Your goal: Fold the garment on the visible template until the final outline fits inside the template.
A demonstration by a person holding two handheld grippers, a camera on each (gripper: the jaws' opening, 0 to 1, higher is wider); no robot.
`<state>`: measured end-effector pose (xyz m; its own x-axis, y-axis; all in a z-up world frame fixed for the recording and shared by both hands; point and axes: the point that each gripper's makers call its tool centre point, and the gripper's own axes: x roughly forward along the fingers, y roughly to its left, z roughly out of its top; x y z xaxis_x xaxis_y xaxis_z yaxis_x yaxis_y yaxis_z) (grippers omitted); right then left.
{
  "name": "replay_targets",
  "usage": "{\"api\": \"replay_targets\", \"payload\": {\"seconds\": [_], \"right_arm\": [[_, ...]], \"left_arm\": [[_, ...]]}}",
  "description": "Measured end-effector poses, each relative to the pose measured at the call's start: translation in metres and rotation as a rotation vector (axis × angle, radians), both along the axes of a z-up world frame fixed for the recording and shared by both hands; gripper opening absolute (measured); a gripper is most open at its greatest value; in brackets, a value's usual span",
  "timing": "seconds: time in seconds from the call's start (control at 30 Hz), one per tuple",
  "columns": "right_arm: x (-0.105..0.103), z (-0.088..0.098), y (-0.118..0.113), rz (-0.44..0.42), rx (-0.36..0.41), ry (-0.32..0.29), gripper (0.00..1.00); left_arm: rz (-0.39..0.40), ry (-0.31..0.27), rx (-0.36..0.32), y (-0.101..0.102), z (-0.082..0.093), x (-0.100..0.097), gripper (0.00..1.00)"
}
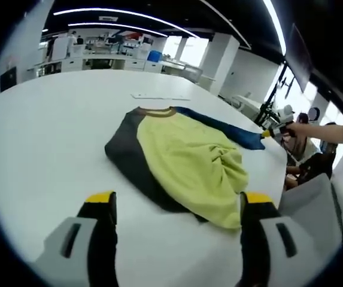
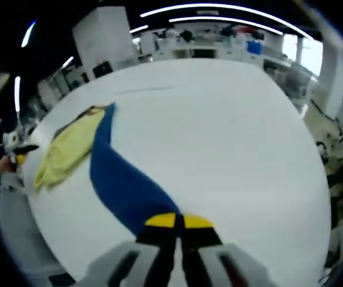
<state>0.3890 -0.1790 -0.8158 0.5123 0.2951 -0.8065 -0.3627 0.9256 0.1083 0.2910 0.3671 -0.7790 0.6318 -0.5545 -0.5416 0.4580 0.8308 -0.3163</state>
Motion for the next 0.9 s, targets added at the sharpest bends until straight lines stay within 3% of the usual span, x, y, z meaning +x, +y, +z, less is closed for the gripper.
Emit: {"api": "replay_targets", "payload": {"seconds": [0.3,0.7,0.9], "right_arm": [[0.041,0.004,-0.031,-0.051,-0.068,-0.027,0.0],[0.07,-0.004,-0.04,-0.087,-0.139,-0.011,0.0],[0.075,-0.011,-0.045,-0.088,-0.171,0.008,0.0]], "left_arm": [[0.011,0.02,-0.001,0.001,-0.008,0.006,0.82],[0.019,0.045,0.0,0.001,-0.013,0.008,0.82],[0.026,0.053,0.004,0.001,-0.014,0.006,0.82]]}}
